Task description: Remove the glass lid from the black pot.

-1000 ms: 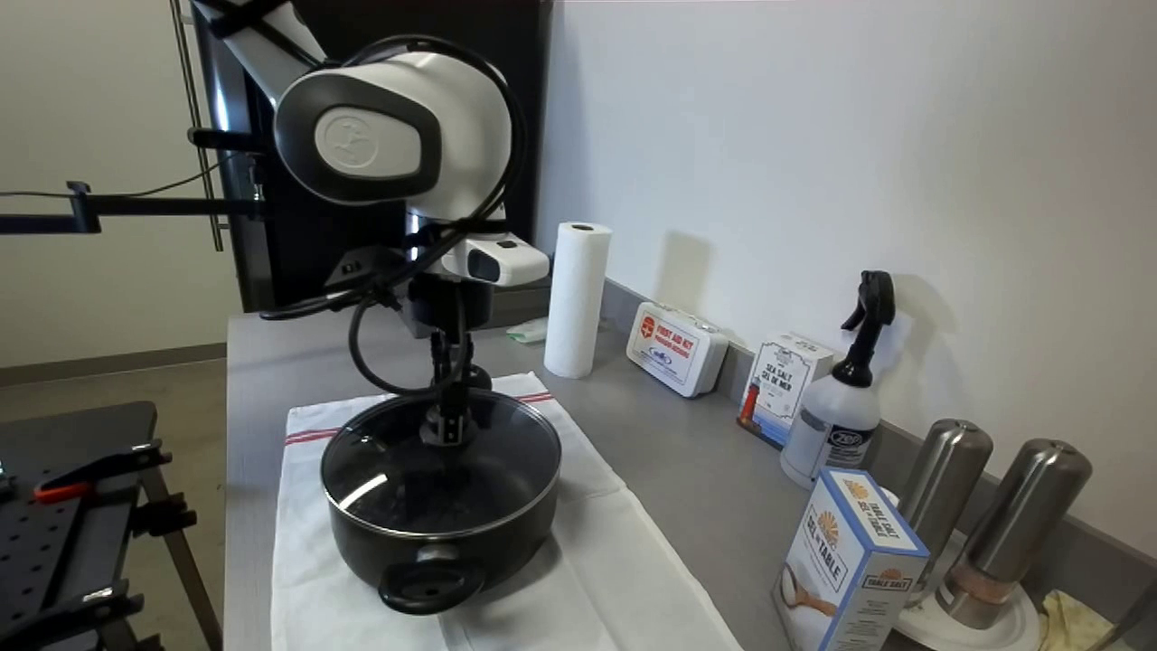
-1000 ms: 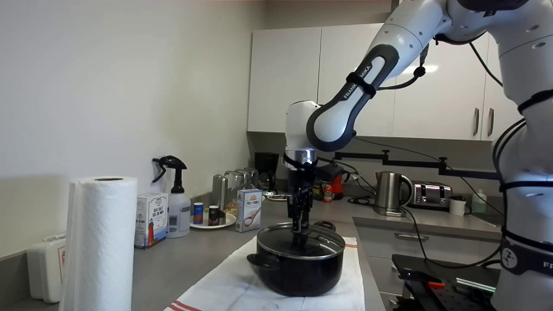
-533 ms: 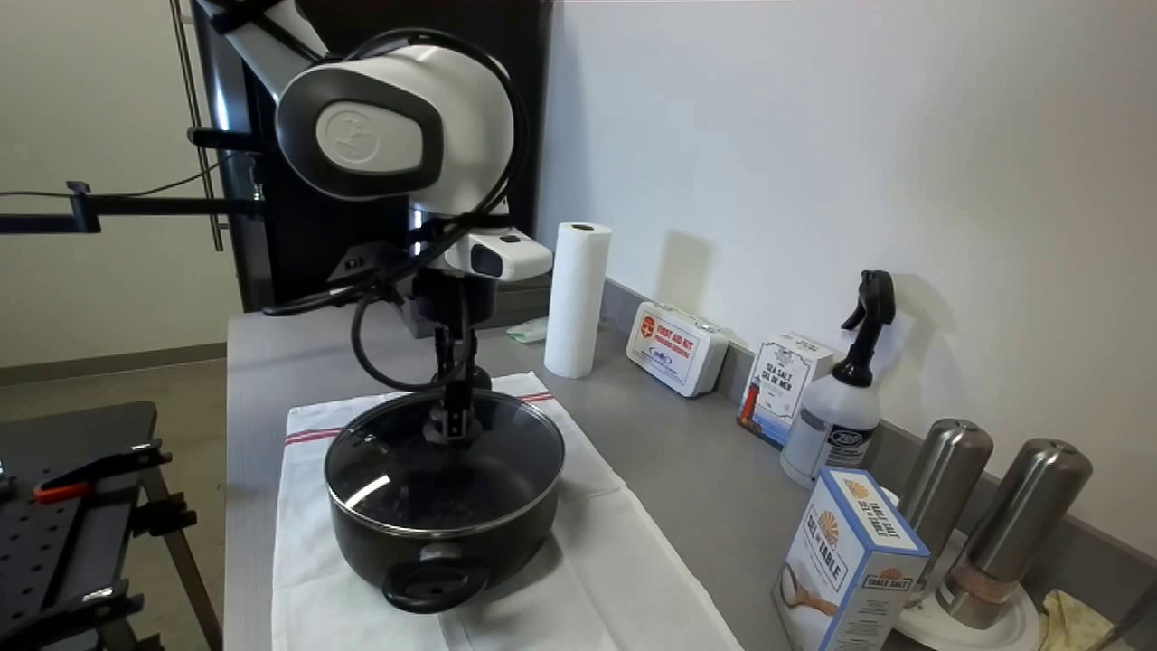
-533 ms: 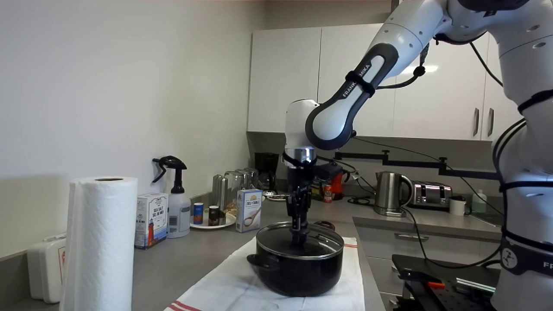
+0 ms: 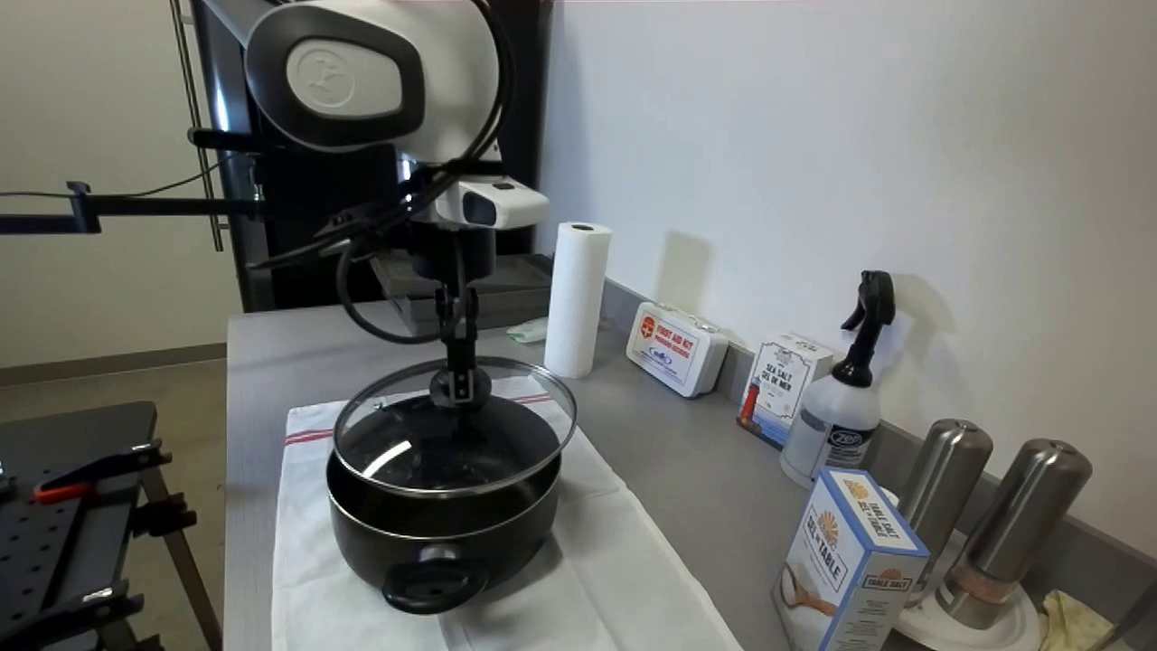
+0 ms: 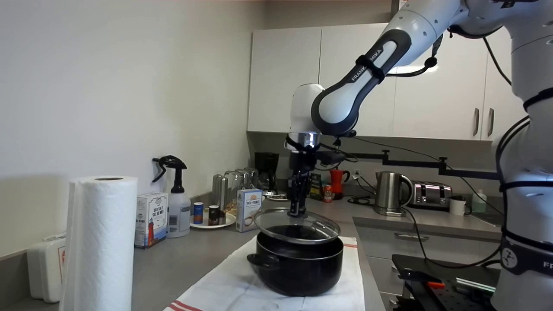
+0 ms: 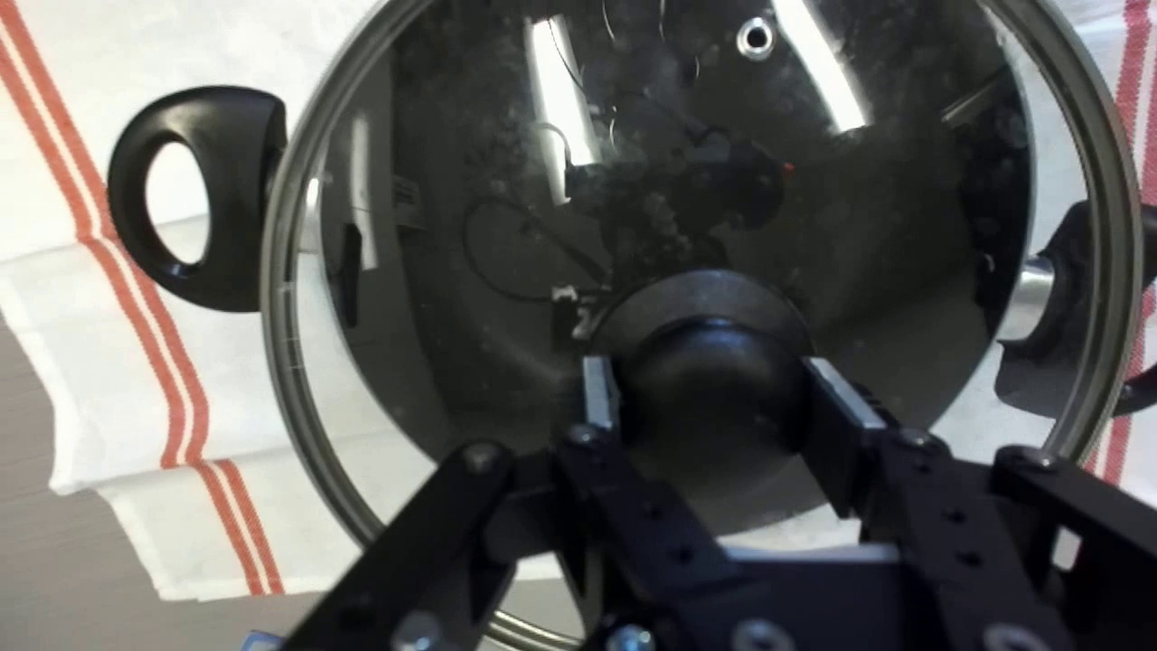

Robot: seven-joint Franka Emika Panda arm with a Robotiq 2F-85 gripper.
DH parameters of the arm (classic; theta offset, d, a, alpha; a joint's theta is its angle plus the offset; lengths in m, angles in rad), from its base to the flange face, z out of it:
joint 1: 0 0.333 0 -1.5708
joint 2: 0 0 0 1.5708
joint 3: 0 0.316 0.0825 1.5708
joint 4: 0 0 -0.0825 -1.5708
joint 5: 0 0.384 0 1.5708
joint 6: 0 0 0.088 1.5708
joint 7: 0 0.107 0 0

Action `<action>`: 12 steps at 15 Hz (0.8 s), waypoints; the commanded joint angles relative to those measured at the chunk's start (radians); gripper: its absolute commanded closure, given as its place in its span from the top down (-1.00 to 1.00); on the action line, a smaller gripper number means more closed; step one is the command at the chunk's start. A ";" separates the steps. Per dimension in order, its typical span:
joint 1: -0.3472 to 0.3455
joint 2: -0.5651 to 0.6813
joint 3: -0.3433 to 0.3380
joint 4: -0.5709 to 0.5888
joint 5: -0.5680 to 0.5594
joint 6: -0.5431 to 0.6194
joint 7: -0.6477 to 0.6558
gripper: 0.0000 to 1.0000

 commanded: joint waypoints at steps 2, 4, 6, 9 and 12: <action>0.009 -0.149 0.007 -0.070 0.019 -0.020 -0.011 -0.48; 0.017 -0.180 0.022 -0.087 0.010 -0.047 -0.001 -0.48; 0.029 -0.208 0.045 -0.108 -0.022 -0.068 0.025 -0.48; 0.057 -0.242 0.093 -0.136 -0.044 -0.101 0.042 -0.48; 0.097 -0.266 0.150 -0.163 -0.055 -0.123 0.055 -0.48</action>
